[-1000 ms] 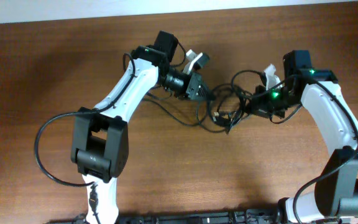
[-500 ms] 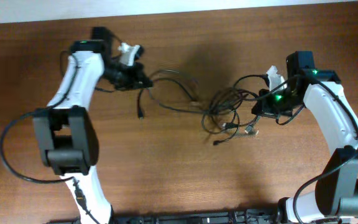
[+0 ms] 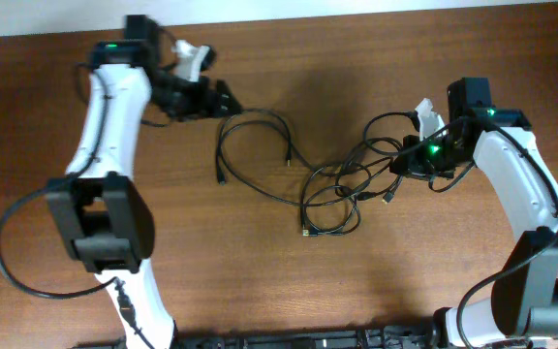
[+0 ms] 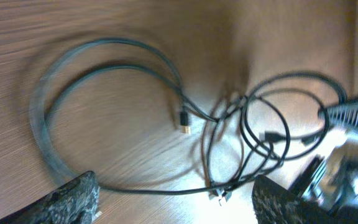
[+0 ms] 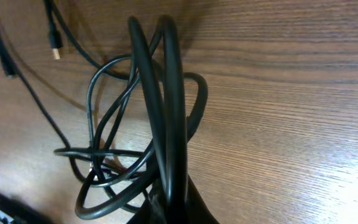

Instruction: Untangle cables

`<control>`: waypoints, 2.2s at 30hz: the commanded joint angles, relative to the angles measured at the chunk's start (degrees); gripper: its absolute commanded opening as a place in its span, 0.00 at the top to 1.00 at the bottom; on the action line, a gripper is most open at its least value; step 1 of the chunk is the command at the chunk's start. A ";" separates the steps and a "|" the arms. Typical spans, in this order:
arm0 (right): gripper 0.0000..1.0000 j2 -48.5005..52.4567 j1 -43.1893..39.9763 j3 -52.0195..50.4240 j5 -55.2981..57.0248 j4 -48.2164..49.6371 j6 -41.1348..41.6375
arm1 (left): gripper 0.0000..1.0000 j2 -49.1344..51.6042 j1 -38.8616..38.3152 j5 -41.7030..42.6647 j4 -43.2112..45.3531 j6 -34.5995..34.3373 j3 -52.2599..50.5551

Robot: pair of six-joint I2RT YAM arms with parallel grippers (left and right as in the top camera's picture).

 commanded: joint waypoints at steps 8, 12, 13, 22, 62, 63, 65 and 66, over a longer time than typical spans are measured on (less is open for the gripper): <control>0.96 -0.50 -0.26 0.09 -2.32 -0.24 -1.40 | 0.26 9.75 -30.60 -5.44 -2.38 11.43 -1.38; 0.96 -0.50 -0.26 0.09 -2.32 -0.28 -1.38 | 0.26 10.10 -33.27 -9.84 -3.28 11.45 -1.38; 0.96 -0.50 -0.26 0.09 -2.32 -0.44 -1.38 | 0.28 10.08 -33.27 -9.84 -3.43 11.43 -1.38; 0.96 -0.50 -0.26 0.09 15.43 -3.13 8.70 | 1.00 8.98 -24.68 -15.02 -15.32 11.34 9.16; 0.15 -19.45 -0.24 6.12 21.35 -11.17 8.87 | 0.34 -16.74 -9.75 -37.11 -25.24 -15.87 -14.14; 0.15 -19.26 -0.24 5.84 21.27 -8.52 8.87 | 0.34 -16.74 -9.88 -30.36 -18.23 -13.11 -17.84; 0.15 -16.61 -0.20 5.79 14.71 -4.70 5.09 | 0.41 -16.74 -11.32 -17.11 -2.95 -9.20 -21.07; 0.15 -14.23 -0.20 5.79 11.67 -4.11 2.67 | 0.43 -16.72 -12.96 -16.15 4.24 -9.20 -21.92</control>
